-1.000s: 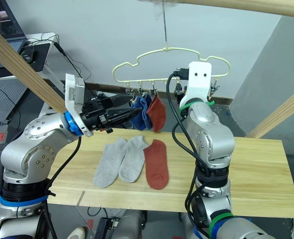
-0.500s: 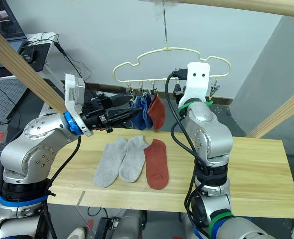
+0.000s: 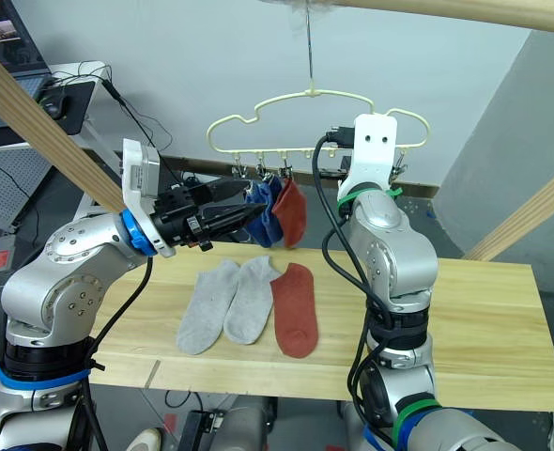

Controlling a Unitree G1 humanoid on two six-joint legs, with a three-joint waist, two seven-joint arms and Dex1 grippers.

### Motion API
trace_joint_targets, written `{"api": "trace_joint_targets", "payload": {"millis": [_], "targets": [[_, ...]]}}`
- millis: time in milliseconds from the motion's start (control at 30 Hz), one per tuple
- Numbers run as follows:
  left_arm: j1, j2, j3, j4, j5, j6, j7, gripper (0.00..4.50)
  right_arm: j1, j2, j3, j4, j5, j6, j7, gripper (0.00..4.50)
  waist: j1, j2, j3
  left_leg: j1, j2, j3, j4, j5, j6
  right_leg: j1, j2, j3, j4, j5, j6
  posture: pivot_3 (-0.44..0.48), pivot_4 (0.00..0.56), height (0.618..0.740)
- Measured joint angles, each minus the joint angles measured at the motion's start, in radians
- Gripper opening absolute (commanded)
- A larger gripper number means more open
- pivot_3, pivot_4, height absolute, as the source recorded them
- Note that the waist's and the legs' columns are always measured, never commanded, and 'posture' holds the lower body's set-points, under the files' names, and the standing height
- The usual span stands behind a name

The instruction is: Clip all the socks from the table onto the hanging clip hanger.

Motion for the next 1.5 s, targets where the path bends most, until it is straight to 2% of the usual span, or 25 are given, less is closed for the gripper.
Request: {"api": "trace_joint_targets", "payload": {"millis": [233, 367, 500, 600, 733, 767, 933, 1100, 1300, 1500], "targets": [[0.001, 0.016, -0.002, -0.002, 0.007, 0.048, 0.032, 2.78, -0.002, -0.005, 0.0, 0.004, 0.0, -0.003, 0.0, 0.02, 0.0, 0.0, 0.0, 0.0, 0.0, 0.0, 0.0, 0.0, 0.0, 0.0, 0.0, 0.0, 0.0, 0.0, 0.0, 0.101, 0.302, 0.74], [0.024, 0.042, -0.041, -0.012, -0.001, 0.167, 0.063, 2.78, -0.002, -0.009, 0.0, 0.004, 0.0, -0.005, 0.0, 0.02, -0.001, 0.0, 0.0, 0.0, 0.0, 0.0, 0.0, 0.0, 0.0, 0.0, 0.0, 0.0, 0.0, 0.0, 0.0, 0.093, 0.307, 0.74], [0.079, 0.042, -0.115, -0.019, 0.057, 0.179, 0.089, 2.78, -0.002, -0.014, 0.0, 0.004, 0.0, -0.005, 0.001, 0.02, -0.001, 0.0, 0.0, 0.0, 0.0, 0.0, 0.0, 0.0, 0.0, 0.0, 0.0, 0.0, 0.001, 0.0, 0.0, 0.087, 0.309, 0.74], [0.098, 0.024, -0.148, -0.014, 0.101, 0.149, 0.099, 3.26, -0.002, -0.015, 0.001, 0.004, 0.0, -0.005, 0.0, 0.0, 0.0, 0.0, 0.0, 0.0, 0.0, 0.0, 0.0, 0.0, 0.0, 0.0, 0.0, 0.0, 0.001, 0.0, 0.0, 0.087, 0.309, 0.74], [0.147, -0.015, -0.212, 0.002, 0.18, 0.113, 0.131, 4.39, -0.002, -0.016, 0.001, 0.004, 0.0, -0.005, 0.0, 0.0, 0.0, 0.0, 0.0, 0.0, 0.0, 0.0, 0.0, 0.0, 0.0, 0.0, 0.0, 0.0, 0.0, 0.0, 0.0, 0.088, 0.309, 0.74], [0.156, -0.029, -0.232, 0.005, 0.204, 0.107, 0.14, 4.45, -0.003, -0.017, 0.001, 0.004, 0.0, -0.005, 0.0, 0.0, 0.0, 0.0, 0.0, 0.0, 0.0, 0.0, 0.0, 0.0, 0.0, 0.0, 0.0, 0.0, 0.0, 0.0, 0.0, 0.09, 0.31, 0.74], [0.16, -0.123, -0.344, 0.09, 0.345, 0.046, 0.215, 4.45, -0.005, -0.014, 0.001, 0.004, 0.0, -0.007, 0.0, 0.0, 0.0, 0.0, 0.0, 0.0, -0.001, 0.0, 0.001, 0.0, 0.0, 0.0, 0.0, 0.0, 0.001, 0.0, 0.0, 0.086, 0.316, 0.74], [0.151, -0.174, -0.416, 0.193, 0.454, 0.007, 0.259, 4.45, -0.007, -0.008, 0.001, 0.004, 0.0, -0.007, -0.001, 0.0, -0.001, 0.0, 0.0, 0.0, 0.0, 0.0, 0.001, 0.0, 0.0, 0.0, 0.0, 0.0, 0.001, 0.0, 0.0, 0.081, 0.321, 0.74], [0.122, -0.25, -0.442, 0.316, 0.54, -0.043, 0.287, 4.45, -0.007, -0.001, 0.001, 0.004, 0.0, -0.007, -0.002, 0.0, -0.001, 0.0, 0.0, 0.0, -0.001, 0.0, 0.001, 0.0, 0.0, 0.0, 0.0, 0.0, 0.001, 0.0, 0.0, 0.071, 0.32, 0.74], [0.109, -0.279, -0.451, 0.392, 0.601, -0.073, 0.285, 4.45, -0.007, 0.001, 0.001, 0.004, 0.0, -0.007, -0.003, 0.0, -0.002, 0.0, 0.0, 0.0, -0.001, 0.0, 0.001, 0.0, 0.0, 0.0, 0.0, 0.0, 0.001, 0.0, 0.0, 0.068, 0.32, 0.74]]}}
